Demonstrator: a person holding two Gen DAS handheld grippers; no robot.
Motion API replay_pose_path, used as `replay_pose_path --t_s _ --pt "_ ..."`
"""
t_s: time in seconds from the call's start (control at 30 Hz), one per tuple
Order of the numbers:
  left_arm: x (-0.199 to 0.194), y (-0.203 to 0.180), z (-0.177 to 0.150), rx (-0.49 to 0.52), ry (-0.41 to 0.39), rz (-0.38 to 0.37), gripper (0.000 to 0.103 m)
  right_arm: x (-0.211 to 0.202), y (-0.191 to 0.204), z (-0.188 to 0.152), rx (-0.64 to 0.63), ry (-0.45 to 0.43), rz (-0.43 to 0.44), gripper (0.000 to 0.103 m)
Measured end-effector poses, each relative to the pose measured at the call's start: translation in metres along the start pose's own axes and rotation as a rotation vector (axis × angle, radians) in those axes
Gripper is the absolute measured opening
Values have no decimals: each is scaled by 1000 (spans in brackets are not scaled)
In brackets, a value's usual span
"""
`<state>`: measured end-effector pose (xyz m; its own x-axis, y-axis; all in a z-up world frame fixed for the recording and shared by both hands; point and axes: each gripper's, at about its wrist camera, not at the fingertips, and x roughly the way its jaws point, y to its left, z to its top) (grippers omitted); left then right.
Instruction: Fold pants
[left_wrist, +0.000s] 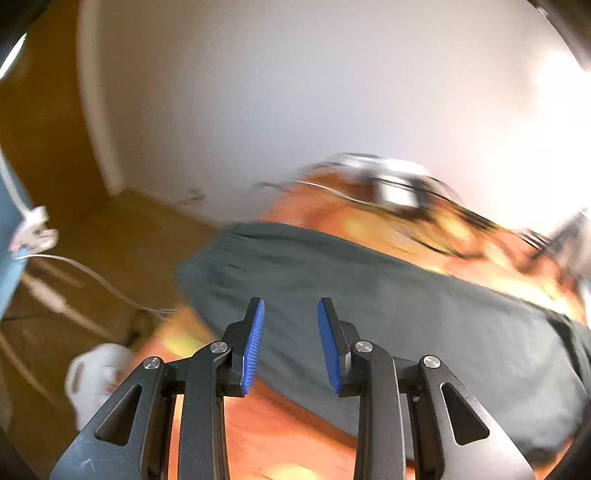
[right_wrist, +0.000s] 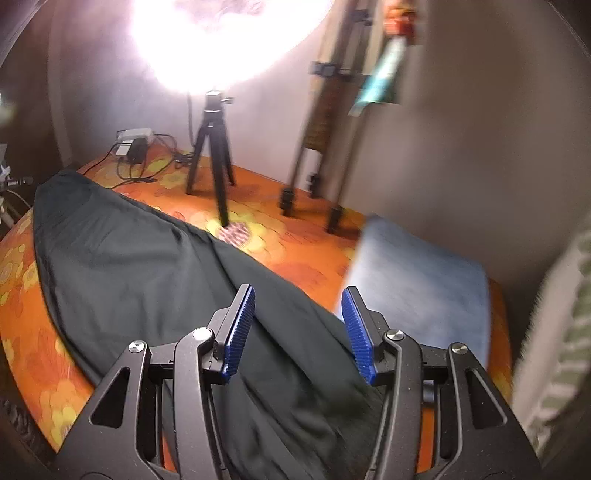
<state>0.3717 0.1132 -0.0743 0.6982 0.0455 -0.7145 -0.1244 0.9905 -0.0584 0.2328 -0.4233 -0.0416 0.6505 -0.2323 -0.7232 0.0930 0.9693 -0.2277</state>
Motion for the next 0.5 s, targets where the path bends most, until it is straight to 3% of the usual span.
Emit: replay_pose_path --t_s 0.2,0.43,0.5 --pt "-2 -85 -41 116 85 -198 28 -13 -46 -51 96 83 -94 51" --pt "19 -137 -69 212 177 -260 28 27 -104 -96 323 200 -62 51" --pt "26 -143 -71 214 188 -263 28 42 -117 -104 380 219 -7 51"
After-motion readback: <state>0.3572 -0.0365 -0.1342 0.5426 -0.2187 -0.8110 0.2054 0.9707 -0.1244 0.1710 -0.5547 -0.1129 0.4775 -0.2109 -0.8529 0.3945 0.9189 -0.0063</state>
